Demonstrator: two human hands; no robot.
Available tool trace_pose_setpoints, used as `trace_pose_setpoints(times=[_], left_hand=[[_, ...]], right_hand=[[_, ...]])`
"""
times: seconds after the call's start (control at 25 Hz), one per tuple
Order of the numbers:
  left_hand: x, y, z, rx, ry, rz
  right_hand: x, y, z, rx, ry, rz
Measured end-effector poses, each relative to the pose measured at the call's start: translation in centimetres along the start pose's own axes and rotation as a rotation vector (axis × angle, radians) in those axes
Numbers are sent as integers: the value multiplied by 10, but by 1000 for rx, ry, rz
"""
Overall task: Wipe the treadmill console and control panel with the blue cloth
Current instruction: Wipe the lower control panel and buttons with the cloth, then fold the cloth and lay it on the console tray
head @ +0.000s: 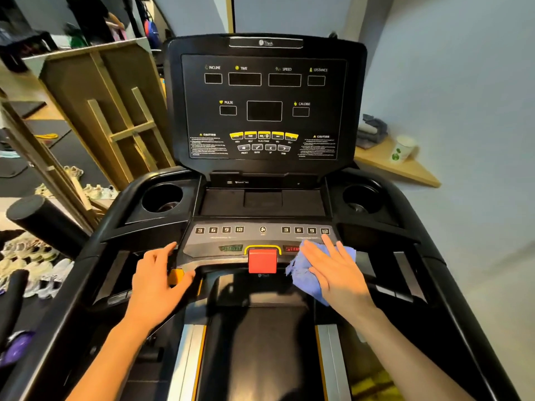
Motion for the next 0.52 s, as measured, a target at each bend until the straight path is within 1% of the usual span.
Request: trace_pose_setpoints(times=[0.08, 0.2, 0.24, 0.36, 0.44, 0.52], left_hand=[[-5, -2, -33, 38, 106, -63], [-8, 6, -93, 46, 291, -73], [-8, 15, -115, 37, 357, -40], [-3, 47, -170, -16, 503, 141], [0, 72, -202, -12, 559, 231], [4, 91, -223, 19, 598, 278]], right_hand=[[2, -7, -5, 26, 0, -18], [1, -17, -11, 211, 45, -107], [-2, -18, -16, 248, 57, -129], [-2, -24, -24, 327, 88, -191], [-3, -29, -30, 362, 134, -195], [-6, -29, -35, 423, 176, -187]])
Point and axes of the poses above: each hand's wrist, its own x-axis towards the middle knuckle, its own y-axis out of the palm, z = x × y, the point moved 4 cm from there along x, towards the middle knuckle, and after that the axes turned 8 degrees about -y, right-handed, at the moved point
